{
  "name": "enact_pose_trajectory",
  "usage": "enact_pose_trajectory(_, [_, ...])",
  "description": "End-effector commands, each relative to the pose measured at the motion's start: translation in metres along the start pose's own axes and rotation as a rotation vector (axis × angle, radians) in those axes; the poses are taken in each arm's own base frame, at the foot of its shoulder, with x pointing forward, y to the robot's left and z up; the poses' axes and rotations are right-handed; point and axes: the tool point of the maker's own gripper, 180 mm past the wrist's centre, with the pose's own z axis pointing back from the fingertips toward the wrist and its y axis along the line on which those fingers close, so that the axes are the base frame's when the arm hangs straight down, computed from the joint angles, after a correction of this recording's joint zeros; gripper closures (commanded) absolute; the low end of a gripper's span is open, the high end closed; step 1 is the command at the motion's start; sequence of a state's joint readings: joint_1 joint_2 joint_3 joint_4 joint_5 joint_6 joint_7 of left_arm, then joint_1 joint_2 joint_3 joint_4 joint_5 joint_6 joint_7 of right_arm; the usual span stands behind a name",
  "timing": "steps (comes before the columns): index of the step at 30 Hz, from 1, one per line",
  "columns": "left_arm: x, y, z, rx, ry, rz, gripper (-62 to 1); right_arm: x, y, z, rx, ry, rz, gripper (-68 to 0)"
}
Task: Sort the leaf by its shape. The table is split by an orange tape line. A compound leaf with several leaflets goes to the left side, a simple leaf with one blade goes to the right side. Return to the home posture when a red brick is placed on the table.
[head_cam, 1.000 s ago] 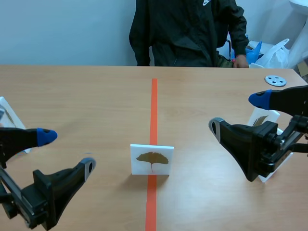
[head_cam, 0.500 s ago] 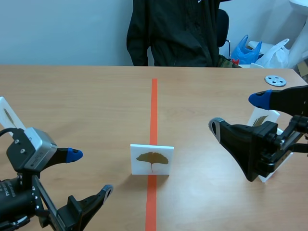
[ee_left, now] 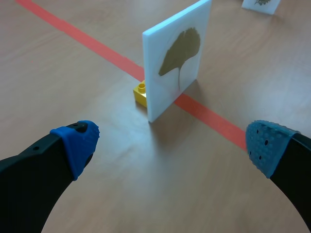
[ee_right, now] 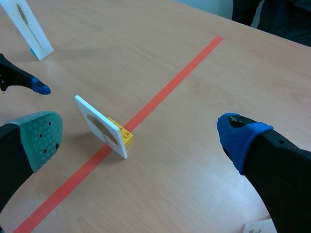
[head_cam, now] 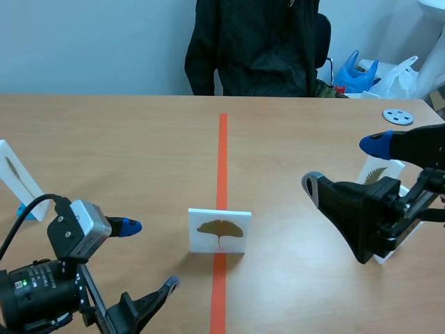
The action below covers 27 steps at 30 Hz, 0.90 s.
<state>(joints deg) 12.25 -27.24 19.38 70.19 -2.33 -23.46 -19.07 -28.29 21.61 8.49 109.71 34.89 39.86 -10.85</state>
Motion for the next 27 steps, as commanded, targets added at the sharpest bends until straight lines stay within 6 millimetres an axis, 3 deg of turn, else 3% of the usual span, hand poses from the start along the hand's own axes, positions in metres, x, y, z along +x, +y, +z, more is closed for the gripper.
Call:
enact_pose_trajectory(1, [0.012,0.007,-0.009,0.028,-0.049,0.002,-62.3,0.007,-0.003,0.000,0.000,-0.018,0.014,-67.9])
enact_pose_trajectory(5, [0.006,0.012,-0.022,0.036,-0.045,0.016,-62.3,0.006,-0.003,0.000,0.000,-0.015,0.016,-67.9])
enact_pose_trajectory(9, [0.002,0.005,-0.035,0.001,-0.042,-0.005,-62.3,0.006,-0.003,0.000,0.000,-0.015,0.016,-67.9])
enact_pose_trajectory(13, [0.003,-0.003,-0.048,-0.029,-0.054,-0.027,-62.3,0.006,-0.003,0.000,0.000,-0.015,0.016,-67.9])
enact_pose_trajectory(27, [0.008,0.000,-0.083,-0.030,-0.090,-0.071,-62.3,0.003,-0.003,0.000,-0.001,0.001,0.016,-67.9])
